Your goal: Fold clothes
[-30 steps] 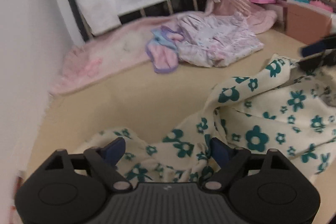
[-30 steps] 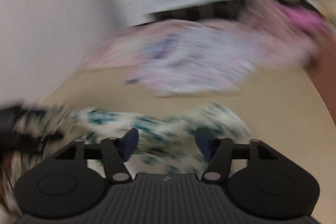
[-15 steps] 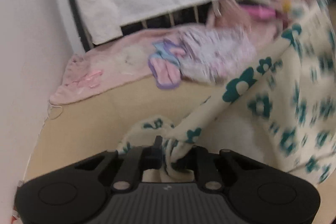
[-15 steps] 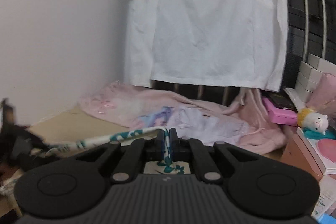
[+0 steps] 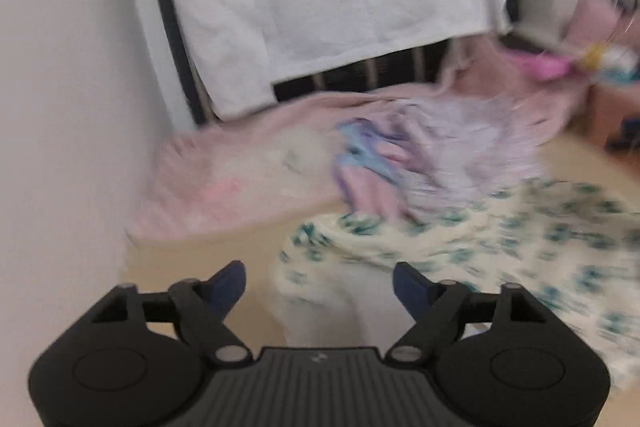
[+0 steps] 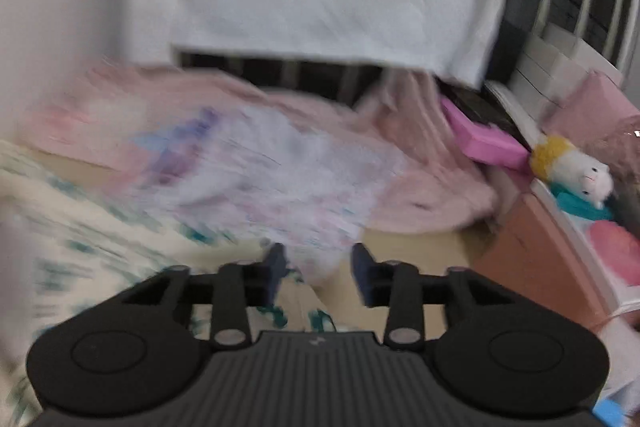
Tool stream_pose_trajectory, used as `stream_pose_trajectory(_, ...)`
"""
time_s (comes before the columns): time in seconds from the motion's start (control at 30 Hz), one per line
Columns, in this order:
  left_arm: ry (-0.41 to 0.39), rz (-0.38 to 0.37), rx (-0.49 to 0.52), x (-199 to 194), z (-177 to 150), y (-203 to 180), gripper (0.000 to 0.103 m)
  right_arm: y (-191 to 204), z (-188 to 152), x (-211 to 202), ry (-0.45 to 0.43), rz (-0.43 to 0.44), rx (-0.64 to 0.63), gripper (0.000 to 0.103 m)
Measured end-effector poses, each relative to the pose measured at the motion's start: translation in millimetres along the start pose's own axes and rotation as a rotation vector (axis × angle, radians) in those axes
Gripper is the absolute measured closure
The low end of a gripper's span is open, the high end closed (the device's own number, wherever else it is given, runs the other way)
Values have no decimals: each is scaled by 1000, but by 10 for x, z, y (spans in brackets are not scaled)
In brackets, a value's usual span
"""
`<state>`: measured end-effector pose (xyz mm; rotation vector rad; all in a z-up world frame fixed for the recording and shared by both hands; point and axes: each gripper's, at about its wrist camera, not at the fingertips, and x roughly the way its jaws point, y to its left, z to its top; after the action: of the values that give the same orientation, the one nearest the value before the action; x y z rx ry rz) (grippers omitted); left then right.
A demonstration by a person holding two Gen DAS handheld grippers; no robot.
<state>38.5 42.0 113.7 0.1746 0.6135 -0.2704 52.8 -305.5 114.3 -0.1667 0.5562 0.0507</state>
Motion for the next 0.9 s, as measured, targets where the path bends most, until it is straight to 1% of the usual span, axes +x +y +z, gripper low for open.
stream_pose_trajectory(0.03, 31, -57, -59, -111, -135, 80, 16, 31, -155, -163, 1, 49, -2, 25)
stream_pose_trajectory(0.07, 61, -98, -114, -231, -276, 125, 16, 63, -311, -327, 1, 98, -4, 25)
stream_pose_trajectory(0.1, 67, -141, -135, -357, -426, 115, 16, 70, -474, -479, 10, 160, -7, 25)
stream_pose_trajectory(0.13, 54, -199, -109, -464, -578, 64, 16, 76, -637, -610, 26, 230, -6, 25)
stream_pose_trajectory(0.17, 40, -244, -51, -529, -698, -14, 16, 103, -794, -732, 40, 295, -4, 25)
stream_pose_trajectory(0.2, 26, -267, 16, -581, -822, -122, 16, 122, -937, -830, 40, 354, -5, 25)
stream_pose_trajectory(0.23, 18, -261, 75, -601, -931, -242, 16, 132, -1067, -904, 26, 408, -11, 25)
stream_pose_trajectory(0.27, 17, -240, 109, -591, -1012, -341, 16, 145, -1182, -963, 10, 446, -20, 25)
stream_pose_trajectory(0.33, 30, -214, 117, -548, -1092, -436, 17, 182, -1340, -966, 12, 452, -29, 25)
stream_pose_trajectory(0.37, 30, -208, 114, -533, -1099, -448, 20, 199, -1397, -946, 24, 447, -34, 28)
stream_pose_trajectory(0.4, 23, -197, 125, -522, -1106, -454, 27, 213, -1435, -909, 40, 446, -43, 32)
stream_pose_trajectory(0.43, 7, -178, 155, -517, -1117, -451, 56, 224, -1470, -862, 53, 448, -53, 46)
stream_pose_trajectory(0.47, 7, -155, 190, -494, -1126, -453, 94, 229, -1505, -824, 62, 446, -59, 62)
stream_pose_trajectory(0.5, 38, -129, 217, -452, -1132, -438, 102, 225, -1539, -801, 60, 439, -58, 68)
stream_pose_trajectory(0.53, 63, -122, 211, -438, -1134, -379, 100, 205, -1572, -802, 45, 434, -53, 76)
stream_pose_trajectory(0.57, 67, -134, 194, -445, -1133, -307, 101, 177, -1603, -816, 33, 434, -45, 86)
stream_pose_trajectory(0.63, 58, -131, 184, -504, -1155, -190, 102, 120, -1658, -847, 37, 427, -49, 100)
stream_pose_trajectory(0.7, 49, -101, 184, -627, -1197, -24, 103, 38, -1699, -953, 16, 420, -49, 101)
stream_pose_trajectory(0.77, 49, -71, 159, -748, -1249, 135, 103, -43, -1726, -1093, 3, 425, -46, 100)
stream_pose_trajectory(0.8, 46, -80, 135, -806, -1253, 177, 102, -82, -1739, -1149, 10, 430, -45, 98)
stream_pose_trajectory(0.83, 37, -104, 113, -858, -1232, 180, 98, -115, -1749, -1205, 21, 446, -45, 92)
stream_pose_trajectory(0.87, 28, -127, 90, -910, -1212, 183, 87, -138, -1751, -1270, 12, 455, -47, 74)
stream_pose_trajectory(0.9, 18, -151, 67, -962, -1191, 186, 78, -153, -1740, -1338, -19, 458, -44, 60)
